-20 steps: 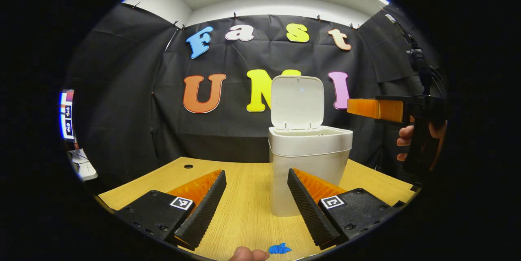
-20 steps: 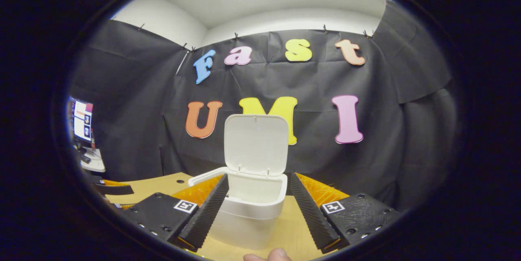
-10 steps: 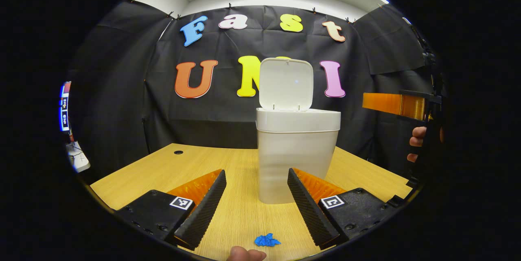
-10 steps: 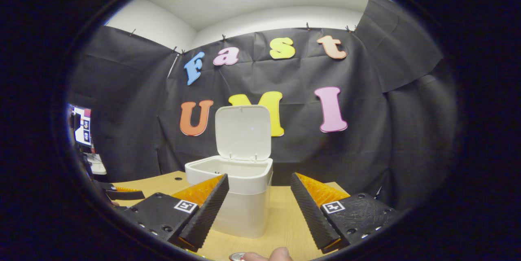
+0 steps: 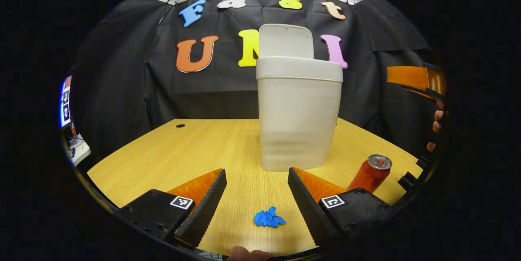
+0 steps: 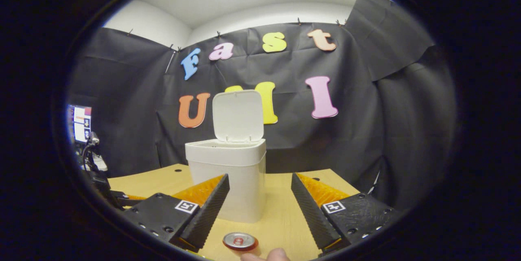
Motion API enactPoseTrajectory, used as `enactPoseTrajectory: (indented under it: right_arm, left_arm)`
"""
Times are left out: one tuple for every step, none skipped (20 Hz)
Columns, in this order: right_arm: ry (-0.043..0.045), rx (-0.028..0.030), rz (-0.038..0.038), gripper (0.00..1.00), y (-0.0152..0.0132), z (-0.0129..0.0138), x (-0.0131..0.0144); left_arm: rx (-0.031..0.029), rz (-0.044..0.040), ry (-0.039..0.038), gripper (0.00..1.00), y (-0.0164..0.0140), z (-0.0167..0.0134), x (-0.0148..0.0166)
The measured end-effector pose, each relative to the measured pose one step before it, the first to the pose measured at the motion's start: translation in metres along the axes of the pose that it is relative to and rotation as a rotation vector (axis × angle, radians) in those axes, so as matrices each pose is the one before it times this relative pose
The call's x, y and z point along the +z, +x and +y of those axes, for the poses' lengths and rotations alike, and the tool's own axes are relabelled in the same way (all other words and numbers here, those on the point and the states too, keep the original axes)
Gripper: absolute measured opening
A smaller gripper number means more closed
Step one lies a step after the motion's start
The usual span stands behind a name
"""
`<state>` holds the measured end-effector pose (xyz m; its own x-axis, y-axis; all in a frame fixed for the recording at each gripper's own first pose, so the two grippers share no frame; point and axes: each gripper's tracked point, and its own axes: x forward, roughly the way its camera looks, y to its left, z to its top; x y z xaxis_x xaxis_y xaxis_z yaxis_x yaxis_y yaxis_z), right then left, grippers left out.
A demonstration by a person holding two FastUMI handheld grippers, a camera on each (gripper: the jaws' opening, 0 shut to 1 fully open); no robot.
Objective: Press the lid of the desktop garbage bin to open it, pick up the crumpled paper on the desktop and throw it into the bin, then pick up the pop can on the desktop and drop it into the bin, and finally close the garbage bin lid.
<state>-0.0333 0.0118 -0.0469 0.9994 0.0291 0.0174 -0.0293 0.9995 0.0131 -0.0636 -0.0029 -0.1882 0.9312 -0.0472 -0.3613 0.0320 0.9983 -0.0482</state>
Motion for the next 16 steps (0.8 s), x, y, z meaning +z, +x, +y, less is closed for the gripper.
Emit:
enactPoseTrajectory:
  right_arm:
    - [0.00806,0.00911,0.0076,0.96,-0.00422,0.0011,-0.00323]
    - [0.01016,0.00617,0.00011,0.95,-0.00418,-0.00022,-0.0008]
    - [0.00617,0.00342,-0.00489,0.95,-0.00488,0.00048,0.00032]
    - [0.00332,0.00241,-0.00584,0.95,-0.0026,-0.00037,-0.00103]
    - [-0.0009,0.00197,-0.003,0.95,-0.00356,-0.00012,-0.00308]
    - [-0.00399,-0.00089,0.00311,0.96,-0.00053,-0.00112,-0.00423]
    - [-0.00094,-0.00358,0.00636,0.95,-0.0007,-0.00201,-0.00509]
    - [0.00312,0.00314,0.00973,0.95,0.00084,-0.00003,-0.00388]
    - [0.00505,0.00387,0.01221,0.96,0.00041,0.00223,-0.00516]
    - [0.00644,0.00139,0.0089,0.95,0.00027,-0.00075,-0.00294]
    - [0.0049,0.00031,0.00664,0.95,-0.00083,0.00038,-0.00328]
    - [0.00367,-0.00389,0.00772,0.95,0.00037,-0.00149,-0.00355]
    - [0.00971,-0.00138,0.01365,0.95,-0.00044,-0.00088,-0.00592]
    - [0.00802,0.00383,0.01457,0.95,-0.0004,0.00249,-0.00526]
    - [0.00072,0.00781,0.00905,0.97,-0.00204,0.00342,-0.00388]
    - [-0.00415,0.00458,0.00377,0.96,-0.00096,0.00196,-0.00158]
  left_arm:
    - [-0.00708,0.02122,-0.00384,0.98,-0.00141,-0.00218,-0.00961]
    - [-0.00903,0.01642,-0.0069,0.99,-0.00122,-0.00187,-0.00873]
    - [-0.00587,0.02152,-0.00513,0.98,-0.00195,0.00035,-0.00958]
    - [0.00056,0.02459,-0.00241,0.98,-0.00095,0.00085,-0.00931]
    - [0.00476,0.02081,-0.00364,0.98,-0.00015,-0.00003,-0.00843]
    - [-0.00374,0.0175,-0.00984,0.98,-0.00004,-0.00142,-0.00735]
    - [-0.00886,0.0222,-0.0101,0.98,0.00064,-0.00352,-0.00863]
    - [-0.00498,0.01679,-0.00477,0.98,0.00097,-0.00172,-0.00649]
    - [-0.00066,0.01065,0.00185,0.99,0.00204,-0.00086,-0.0026]
    - [0.00354,0.00536,0.00406,0.99,0.00106,-0.00064,-0.00101]
    - [0.00264,0.00482,0.00251,0.99,0.00155,0.00017,-0.00065]
    - [-0.00108,0.00592,0.00053,0.98,0.00123,-0.00022,-0.00104]
    - [-0.00084,0.00305,-0.00195,0.99,-0.00016,0.00082,-0.00128]
    - [-0.00388,0.00586,-0.00539,0.98,0.00047,0.00081,-0.00127]
    - [-0.00669,0.01185,-0.00769,0.98,0.001,-0.00134,-0.00311]
    - [-0.0042,0.01085,-0.00386,0.96,0.0,-0.00141,-0.00282]
